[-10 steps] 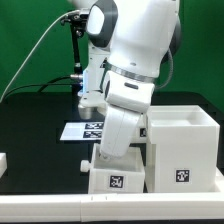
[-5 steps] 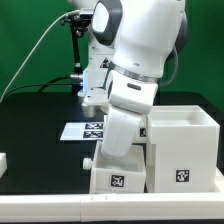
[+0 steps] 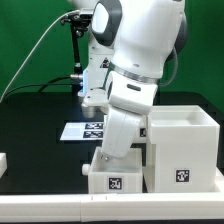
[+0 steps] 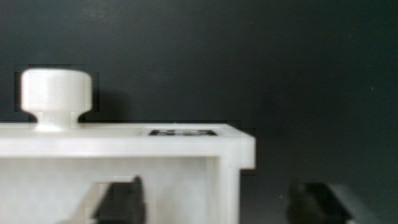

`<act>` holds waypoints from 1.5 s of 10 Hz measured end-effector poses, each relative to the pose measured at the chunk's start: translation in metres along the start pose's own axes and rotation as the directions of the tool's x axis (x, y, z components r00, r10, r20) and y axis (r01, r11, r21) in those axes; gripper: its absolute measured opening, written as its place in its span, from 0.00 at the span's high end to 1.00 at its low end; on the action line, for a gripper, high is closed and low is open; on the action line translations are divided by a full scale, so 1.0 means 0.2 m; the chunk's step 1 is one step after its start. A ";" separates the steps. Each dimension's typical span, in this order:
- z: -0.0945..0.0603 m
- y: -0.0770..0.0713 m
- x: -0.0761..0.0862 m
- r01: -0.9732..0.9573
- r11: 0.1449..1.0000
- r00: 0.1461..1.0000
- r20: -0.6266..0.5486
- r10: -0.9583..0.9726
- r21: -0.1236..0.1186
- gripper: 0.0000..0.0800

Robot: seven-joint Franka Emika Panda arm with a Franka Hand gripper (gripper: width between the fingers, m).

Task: Assemble drawer

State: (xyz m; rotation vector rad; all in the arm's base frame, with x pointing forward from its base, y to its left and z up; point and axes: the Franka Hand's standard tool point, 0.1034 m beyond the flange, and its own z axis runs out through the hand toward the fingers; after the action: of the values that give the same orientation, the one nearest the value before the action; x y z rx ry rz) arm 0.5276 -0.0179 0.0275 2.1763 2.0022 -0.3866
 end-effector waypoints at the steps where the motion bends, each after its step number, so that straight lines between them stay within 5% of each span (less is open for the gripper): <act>1: 0.00 0.00 0.00 0.000 1.000 1.000 0.000 0.000 0.000 0.40; 2: 0.00 0.00 0.00 0.000 1.000 1.000 0.000 0.000 0.000 0.23; 3: 0.00 0.00 0.00 0.000 1.000 1.000 0.000 0.000 0.000 0.20; 6: 0.01 0.01 -0.03 0.030 1.000 0.999 -0.021 -0.030 -0.005 0.19; 13: 0.11 0.03 -0.37 0.049 0.999 0.964 -0.263 -0.047 0.002 0.19; 15: 0.13 0.03 -0.41 0.031 0.999 0.960 -0.279 -0.027 0.009 0.19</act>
Offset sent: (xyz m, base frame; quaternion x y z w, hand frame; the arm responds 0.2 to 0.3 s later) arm 0.0000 0.0000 0.0000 0.0000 0.0650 0.0000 0.9979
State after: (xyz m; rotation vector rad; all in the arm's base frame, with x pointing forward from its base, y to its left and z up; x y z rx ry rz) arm 0.5252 -0.1034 0.0263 2.3230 2.1782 -0.0987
